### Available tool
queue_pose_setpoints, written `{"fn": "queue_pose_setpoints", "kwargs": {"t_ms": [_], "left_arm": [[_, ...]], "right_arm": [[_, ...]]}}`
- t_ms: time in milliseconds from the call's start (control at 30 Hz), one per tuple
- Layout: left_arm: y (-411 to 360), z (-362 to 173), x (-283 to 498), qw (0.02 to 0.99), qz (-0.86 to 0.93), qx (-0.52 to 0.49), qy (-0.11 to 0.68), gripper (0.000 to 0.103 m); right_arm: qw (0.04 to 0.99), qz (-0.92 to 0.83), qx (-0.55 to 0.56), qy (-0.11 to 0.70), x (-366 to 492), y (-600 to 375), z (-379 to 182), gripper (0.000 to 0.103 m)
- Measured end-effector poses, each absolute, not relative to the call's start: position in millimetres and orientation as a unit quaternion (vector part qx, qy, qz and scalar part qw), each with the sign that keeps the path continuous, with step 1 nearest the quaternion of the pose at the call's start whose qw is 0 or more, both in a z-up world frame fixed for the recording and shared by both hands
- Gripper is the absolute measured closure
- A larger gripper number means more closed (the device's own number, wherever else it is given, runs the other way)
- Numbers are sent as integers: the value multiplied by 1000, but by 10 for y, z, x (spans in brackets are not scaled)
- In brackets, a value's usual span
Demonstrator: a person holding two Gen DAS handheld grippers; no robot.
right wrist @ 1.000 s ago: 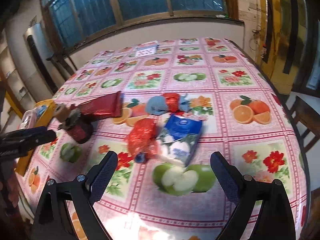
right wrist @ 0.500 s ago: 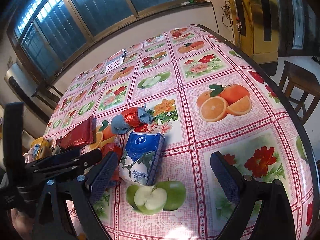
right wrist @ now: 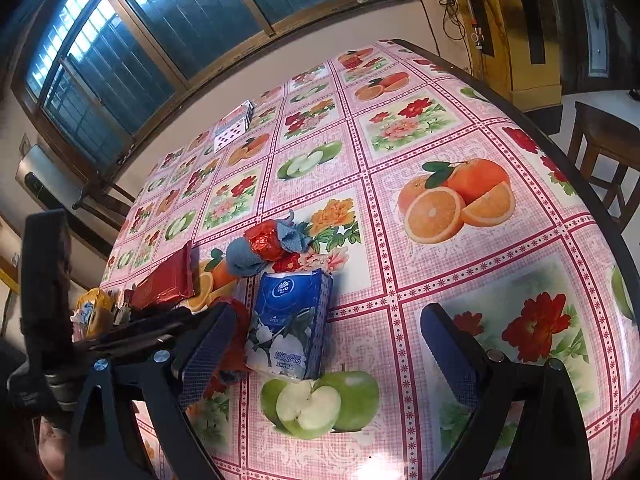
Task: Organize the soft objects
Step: 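Grasp the red mesh bag with the left tool while the right tool grasps the blue Vinda tissue pack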
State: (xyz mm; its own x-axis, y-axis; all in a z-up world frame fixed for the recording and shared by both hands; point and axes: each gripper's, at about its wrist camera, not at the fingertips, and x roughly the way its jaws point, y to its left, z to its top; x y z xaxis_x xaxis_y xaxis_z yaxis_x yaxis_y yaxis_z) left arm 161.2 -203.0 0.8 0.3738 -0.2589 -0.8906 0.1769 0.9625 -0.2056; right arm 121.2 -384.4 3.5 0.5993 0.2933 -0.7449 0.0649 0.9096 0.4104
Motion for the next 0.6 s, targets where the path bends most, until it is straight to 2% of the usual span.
{"fn": "queue_pose_setpoints", "kwargs": {"t_ms": [200,467,600], "left_arm": [[-1995,-152,1584,826,-99,-10,555,29],[-1878,-168,1485,828,-96,2,552,29],[-1832,-172,1390,829,-102,7,549,32]], "right_arm": [[871,77,189,447,1259,-3777,71,7],[868,51,99,484,1546,-3403,-48,7],[860,31,59,506,1651,-3271,-189,7]]}}
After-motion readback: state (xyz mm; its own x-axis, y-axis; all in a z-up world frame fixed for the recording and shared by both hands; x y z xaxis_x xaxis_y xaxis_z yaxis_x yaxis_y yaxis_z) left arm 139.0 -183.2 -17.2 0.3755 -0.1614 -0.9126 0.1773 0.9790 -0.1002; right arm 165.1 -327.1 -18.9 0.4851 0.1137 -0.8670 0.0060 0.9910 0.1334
